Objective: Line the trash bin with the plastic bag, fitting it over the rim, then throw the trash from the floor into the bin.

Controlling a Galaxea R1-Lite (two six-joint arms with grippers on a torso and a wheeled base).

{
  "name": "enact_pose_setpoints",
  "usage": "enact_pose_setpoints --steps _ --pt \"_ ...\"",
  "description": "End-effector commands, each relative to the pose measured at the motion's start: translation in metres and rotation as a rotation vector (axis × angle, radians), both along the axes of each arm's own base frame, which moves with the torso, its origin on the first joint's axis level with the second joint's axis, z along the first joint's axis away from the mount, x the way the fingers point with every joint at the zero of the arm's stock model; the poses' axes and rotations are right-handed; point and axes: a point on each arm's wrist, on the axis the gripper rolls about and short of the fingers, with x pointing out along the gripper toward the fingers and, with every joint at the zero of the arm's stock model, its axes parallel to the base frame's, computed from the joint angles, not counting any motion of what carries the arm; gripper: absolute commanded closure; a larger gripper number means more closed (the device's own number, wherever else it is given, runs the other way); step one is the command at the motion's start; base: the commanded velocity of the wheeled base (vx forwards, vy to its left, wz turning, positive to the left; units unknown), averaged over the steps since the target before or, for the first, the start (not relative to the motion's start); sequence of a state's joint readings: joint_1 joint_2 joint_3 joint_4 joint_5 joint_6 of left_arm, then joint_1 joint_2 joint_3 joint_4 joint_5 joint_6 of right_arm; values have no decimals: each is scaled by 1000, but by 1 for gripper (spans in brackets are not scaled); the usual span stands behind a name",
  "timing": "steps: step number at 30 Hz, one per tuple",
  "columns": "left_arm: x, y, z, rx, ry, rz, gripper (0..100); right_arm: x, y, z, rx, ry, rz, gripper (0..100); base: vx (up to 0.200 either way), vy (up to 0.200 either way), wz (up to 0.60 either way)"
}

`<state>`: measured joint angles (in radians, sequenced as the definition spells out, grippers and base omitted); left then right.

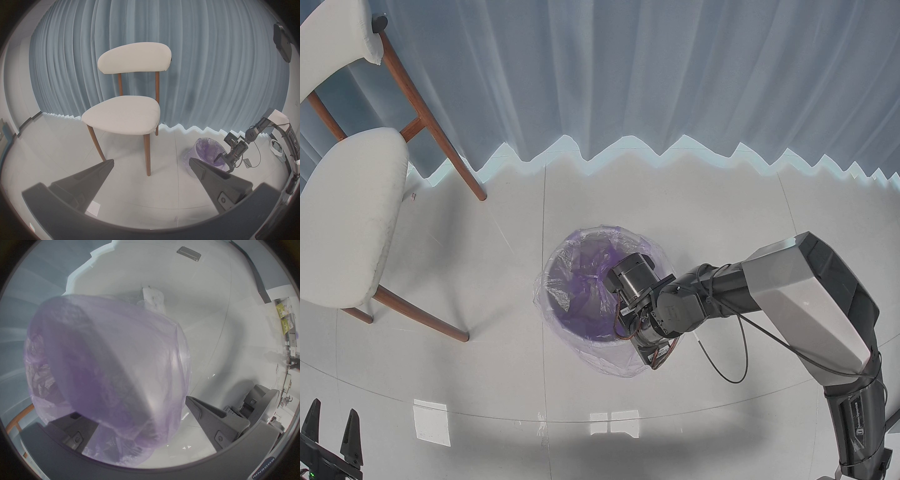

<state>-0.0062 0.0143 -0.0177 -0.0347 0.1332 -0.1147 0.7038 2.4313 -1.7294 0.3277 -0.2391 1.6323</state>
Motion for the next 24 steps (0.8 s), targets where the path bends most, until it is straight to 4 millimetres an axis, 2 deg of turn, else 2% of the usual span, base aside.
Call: enact_pose_setpoints --steps 1,3,4,9,12,18,19,20,22,24 --pt "1 0 -5 0 7 0 0 8 4 -14 -14 16 -4 0 0 0 0" --pt "1 0 -5 0 7 0 0 10 5 -13 -13 18 -8 0 0 0 0" --pt "1 0 -5 0 7 0 0 10 5 -13 -14 19 -8 100 0 0 0" --pt "1 0 -5 0 7 0 0 12 6 -12 -13 18 -8 100 0 0 0" --pt "1 0 -5 0 7 0 0 17 0 0 -10 12 -12 100 0 0 0" --pt "1 0 -5 0 7 0 0 13 -9 20 -84 41 68 100 0 0 0" --pt "1 0 -5 0 7 0 0 17 -18 25 -124 36 109 100 0 0 0" --pt "1 0 -5 0 7 0 0 17 -18 25 -124 36 109 100 0 0 0" --pt "1 0 -5 0 7 0 0 22 -35 44 -216 -1 242 100 0 0 0" --pt "1 0 -5 0 9 0 0 23 -39 47 -233 -10 265 100 0 0 0"
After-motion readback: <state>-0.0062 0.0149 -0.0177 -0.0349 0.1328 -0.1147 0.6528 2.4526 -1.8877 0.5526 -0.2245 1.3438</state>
